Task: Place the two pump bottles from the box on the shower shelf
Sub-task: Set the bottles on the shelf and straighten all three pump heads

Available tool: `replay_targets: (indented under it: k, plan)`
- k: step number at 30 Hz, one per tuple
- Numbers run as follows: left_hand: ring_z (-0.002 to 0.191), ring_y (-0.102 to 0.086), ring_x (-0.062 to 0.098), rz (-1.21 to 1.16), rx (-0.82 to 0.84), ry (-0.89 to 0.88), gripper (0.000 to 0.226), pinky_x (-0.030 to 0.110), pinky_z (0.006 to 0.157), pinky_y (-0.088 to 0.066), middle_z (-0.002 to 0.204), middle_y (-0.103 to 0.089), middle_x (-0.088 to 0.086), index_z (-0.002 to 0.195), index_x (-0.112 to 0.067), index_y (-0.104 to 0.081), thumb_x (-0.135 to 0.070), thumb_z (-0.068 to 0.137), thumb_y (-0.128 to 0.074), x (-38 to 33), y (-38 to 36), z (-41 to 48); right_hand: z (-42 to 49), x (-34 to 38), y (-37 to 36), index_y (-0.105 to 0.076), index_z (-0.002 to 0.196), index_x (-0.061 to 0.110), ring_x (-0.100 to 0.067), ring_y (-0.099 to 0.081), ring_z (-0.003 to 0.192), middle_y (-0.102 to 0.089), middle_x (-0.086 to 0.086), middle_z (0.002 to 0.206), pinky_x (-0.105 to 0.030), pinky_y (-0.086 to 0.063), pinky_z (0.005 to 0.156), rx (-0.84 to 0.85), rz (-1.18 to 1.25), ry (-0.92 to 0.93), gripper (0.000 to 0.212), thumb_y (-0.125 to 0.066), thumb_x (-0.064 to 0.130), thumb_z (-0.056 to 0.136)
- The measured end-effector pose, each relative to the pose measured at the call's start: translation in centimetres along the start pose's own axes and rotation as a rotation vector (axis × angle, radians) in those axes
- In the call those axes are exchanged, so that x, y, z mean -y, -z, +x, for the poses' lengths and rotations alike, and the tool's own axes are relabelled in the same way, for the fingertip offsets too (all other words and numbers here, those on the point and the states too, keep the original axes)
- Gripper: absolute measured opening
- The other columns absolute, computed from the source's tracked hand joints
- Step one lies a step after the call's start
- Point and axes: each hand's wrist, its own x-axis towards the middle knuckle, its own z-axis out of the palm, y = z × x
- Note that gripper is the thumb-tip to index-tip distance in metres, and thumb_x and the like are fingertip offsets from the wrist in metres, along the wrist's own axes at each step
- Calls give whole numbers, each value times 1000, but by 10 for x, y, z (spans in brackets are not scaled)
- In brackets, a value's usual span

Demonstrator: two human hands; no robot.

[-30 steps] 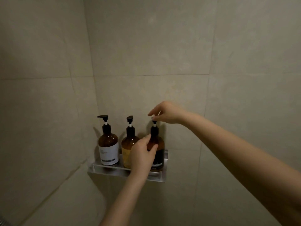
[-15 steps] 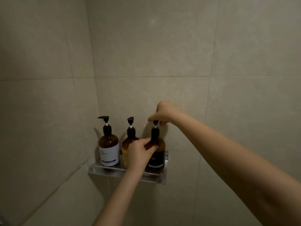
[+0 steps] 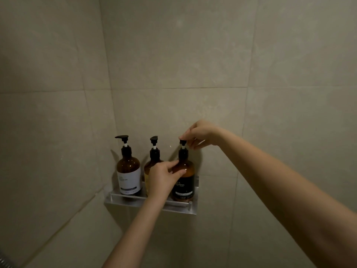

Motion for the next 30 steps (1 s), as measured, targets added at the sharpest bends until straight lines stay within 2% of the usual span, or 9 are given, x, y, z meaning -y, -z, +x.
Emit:
replay_targets:
  k: [5, 12, 17, 20, 21, 23, 25, 27, 30]
  plan:
    - [103, -61, 9, -20, 3, 5, 49, 18, 80, -46, 119, -66, 2, 122, -18, -60, -27, 75, -72, 0, 1, -1, 3, -8, -5, -65, 94, 8, -15, -67, 70, -68, -4, 78, -24, -55, 57, -41, 61, -3, 30, -74, 31, 78]
    - [96, -58, 3, -4, -18, -10, 48, 12, 76, -42, 117, -67, 2, 121, -15, -60, -25, 76, -72, -2, -1, -2, 3, -11, -9, -63, 91, 8, -16, -67, 68, -68, -4, 78, -24, -54, 56, -58, 96, 7, 28, -73, 30, 78]
    - [105, -61, 10, -35, 1, 2, 47, 15, 82, -45, 120, -65, 2, 122, -16, -60, -23, 77, -71, -2, 1, -3, 0, -5, -9, -64, 91, 9, -15, -67, 69, -69, -4, 80, -23, -54, 57, -57, 59, 19, 25, -72, 29, 80]
    - [101, -61, 2, -64, 29, -28, 42, 5, 76, -46, 118, -65, -2, 120, -17, -61, -20, 79, -69, 0, 8, -5, -1, 4, -6, -65, 99, 8, -17, -67, 76, -69, -7, 88, -23, -54, 61, -69, -31, 23, 29, -71, 29, 80]
    - [94, -59, -6, -71, -4, -38, 39, 0, 71, -45, 111, -66, -8, 117, -18, -63, -21, 79, -68, 1, 13, -6, 1, 7, -6, -64, 100, 8, -19, -66, 80, -68, -7, 90, -24, -54, 63, -121, -55, 54, 29, -70, 29, 81]
    - [81, -56, -15, -76, -179, -27, 29, -6, 64, -41, 90, -62, -24, 108, -22, -67, -24, 80, -67, 7, 27, -7, 4, 14, -11, -65, 95, 10, -19, -63, 81, -65, -5, 86, -25, -52, 63, -276, -50, 170, 22, -67, 28, 83]
    - [80, -60, -10, -85, -368, 18, 21, -2, 57, -43, 79, -60, -27, 101, -26, -68, -26, 80, -66, 16, 45, -5, 7, 26, -19, -65, 88, 13, -17, -62, 78, -64, -2, 80, -25, -52, 63, -330, -5, 266, 15, -65, 27, 85]
    - [84, -64, -2, -77, -407, 69, 25, 4, 58, -44, 89, -67, -16, 105, -23, -68, -29, 80, -65, 28, 61, 1, 9, 38, -32, -65, 88, 14, -15, -63, 75, -64, -1, 77, -24, -53, 61, -271, -68, 307, 18, -64, 31, 85]
    - [97, -63, 7, -50, -254, 149, 46, 20, 79, -49, 114, -68, -2, 118, -17, -62, -34, 75, -71, 42, 70, 11, 16, 53, -53, -67, 87, 10, -13, -62, 68, -66, 0, 74, -27, -53, 59, -219, -297, 311, 35, -64, 44, 81]
